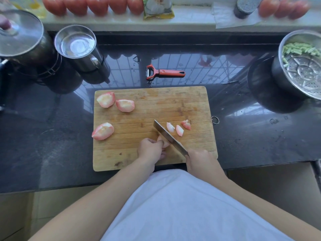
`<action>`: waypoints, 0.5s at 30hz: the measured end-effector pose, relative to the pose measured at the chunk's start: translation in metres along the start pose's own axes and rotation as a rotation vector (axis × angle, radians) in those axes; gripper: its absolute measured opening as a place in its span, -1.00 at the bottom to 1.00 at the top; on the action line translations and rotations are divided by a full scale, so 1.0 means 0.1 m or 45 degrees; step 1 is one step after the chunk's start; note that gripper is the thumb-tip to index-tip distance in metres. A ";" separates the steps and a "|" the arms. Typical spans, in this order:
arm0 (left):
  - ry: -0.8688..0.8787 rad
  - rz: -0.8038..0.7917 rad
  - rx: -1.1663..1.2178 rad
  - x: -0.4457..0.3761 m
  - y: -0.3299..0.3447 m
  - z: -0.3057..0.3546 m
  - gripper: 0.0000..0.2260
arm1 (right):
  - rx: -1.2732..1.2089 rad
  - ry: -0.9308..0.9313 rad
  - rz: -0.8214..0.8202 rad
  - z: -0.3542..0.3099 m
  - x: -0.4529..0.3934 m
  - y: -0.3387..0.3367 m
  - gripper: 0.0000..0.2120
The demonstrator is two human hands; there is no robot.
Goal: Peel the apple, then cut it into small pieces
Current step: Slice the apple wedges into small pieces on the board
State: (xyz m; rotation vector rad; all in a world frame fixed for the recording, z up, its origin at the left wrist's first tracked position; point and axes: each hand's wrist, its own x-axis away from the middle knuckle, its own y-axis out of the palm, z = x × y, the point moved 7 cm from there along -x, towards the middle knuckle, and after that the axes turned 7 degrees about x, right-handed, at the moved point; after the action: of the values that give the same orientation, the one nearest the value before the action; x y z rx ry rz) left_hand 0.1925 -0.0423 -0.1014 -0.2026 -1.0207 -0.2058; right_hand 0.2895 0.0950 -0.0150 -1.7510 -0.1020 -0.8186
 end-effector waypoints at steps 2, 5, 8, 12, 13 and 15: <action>0.044 0.039 -0.030 0.02 -0.01 0.00 -0.88 | 0.014 0.017 0.034 0.04 0.04 -0.02 -0.86; 0.071 0.046 -0.065 0.04 -0.02 0.01 -0.85 | 0.031 -0.004 0.063 0.08 0.09 0.00 -0.80; 0.095 0.046 -0.080 0.03 -0.02 0.02 -0.82 | 0.066 -0.007 0.060 0.11 0.10 0.04 -0.78; 0.113 0.039 -0.104 0.05 0.00 0.04 -0.78 | 0.087 -0.028 0.070 0.11 0.10 0.05 -0.82; 0.117 0.039 -0.099 0.05 0.00 0.04 -0.77 | 0.092 -0.033 0.069 0.11 0.09 0.05 -0.83; 0.114 0.046 -0.103 0.05 -0.01 0.04 -0.77 | 0.098 -0.031 0.051 0.11 0.10 0.04 -0.85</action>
State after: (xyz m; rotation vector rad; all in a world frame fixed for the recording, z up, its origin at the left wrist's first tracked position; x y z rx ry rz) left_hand 0.1919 -0.0427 -0.0954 -0.2825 -0.9203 -0.2219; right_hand 0.3040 0.0999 -0.0144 -1.6859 -0.1124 -0.7551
